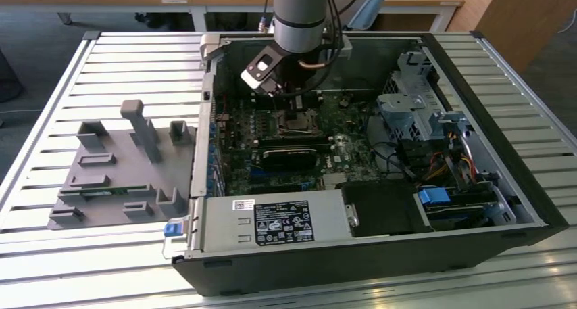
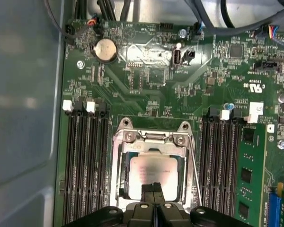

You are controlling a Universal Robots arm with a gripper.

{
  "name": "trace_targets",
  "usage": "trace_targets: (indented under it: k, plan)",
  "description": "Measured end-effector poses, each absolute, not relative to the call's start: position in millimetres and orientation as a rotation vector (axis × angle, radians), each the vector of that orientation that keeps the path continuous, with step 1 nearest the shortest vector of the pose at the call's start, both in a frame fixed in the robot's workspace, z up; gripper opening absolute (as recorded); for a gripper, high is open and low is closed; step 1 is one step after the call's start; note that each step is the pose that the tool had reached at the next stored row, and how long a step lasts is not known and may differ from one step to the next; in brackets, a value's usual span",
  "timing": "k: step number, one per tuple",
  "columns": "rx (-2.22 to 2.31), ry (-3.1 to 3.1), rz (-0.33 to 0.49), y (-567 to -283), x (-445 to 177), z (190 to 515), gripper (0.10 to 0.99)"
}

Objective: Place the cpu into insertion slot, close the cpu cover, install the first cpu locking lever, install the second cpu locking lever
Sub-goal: 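Close the cpu cover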

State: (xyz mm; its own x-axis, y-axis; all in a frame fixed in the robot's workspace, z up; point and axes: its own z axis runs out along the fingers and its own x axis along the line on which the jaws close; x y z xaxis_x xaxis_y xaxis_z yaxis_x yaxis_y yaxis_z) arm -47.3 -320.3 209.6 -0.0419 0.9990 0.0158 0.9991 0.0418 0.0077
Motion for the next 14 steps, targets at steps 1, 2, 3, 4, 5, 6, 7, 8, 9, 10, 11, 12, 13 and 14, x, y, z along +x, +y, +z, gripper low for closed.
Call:
trace_targets:
  k: [1,2,3,4,5,6,7,8,9,10,11,12,13,14]
  plan:
    - [-2.170,-2.263,-0.026,-320.3,-48.0,208.9,0.106]
    - [-2.170,-2.263,-0.025,-320.3,-48.6,208.1,0.106]
    - [-2.170,-2.263,-0.025,-320.3,-49.2,207.2,0.106]
    - [-2.170,-2.263,-0.026,-320.3,-49.7,206.3,0.106]
    - [-2.170,-2.263,-0.026,-320.3,-50.0,205.3,0.106]
    - [-2.170,-2.263,-0.026,-320.3,-50.2,204.3,0.106]
    - [-2.170,-2.263,-0.026,-320.3,-50.2,203.2,0.106]
    - [-2.170,-2.263,-0.026,-320.3,-50.2,202.2,0.106]
    - [-2.170,-2.263,-0.026,-320.3,-50.3,201.0,0.106]
    - [-2.170,-2.263,-0.024,-320.5,-50.4,199.9,0.106]
    - [-2.170,-2.263,-0.022,-320.6,-50.5,198.8,0.106]
    - [-2.170,-2.264,-0.021,-320.7,-50.4,197.7,0.106]
    - [-2.170,-2.264,-0.022,-320.6,-50.0,196.5,0.106]
    - [-2.170,-2.263,-0.020,-320.5,-49.2,196.2,0.106]
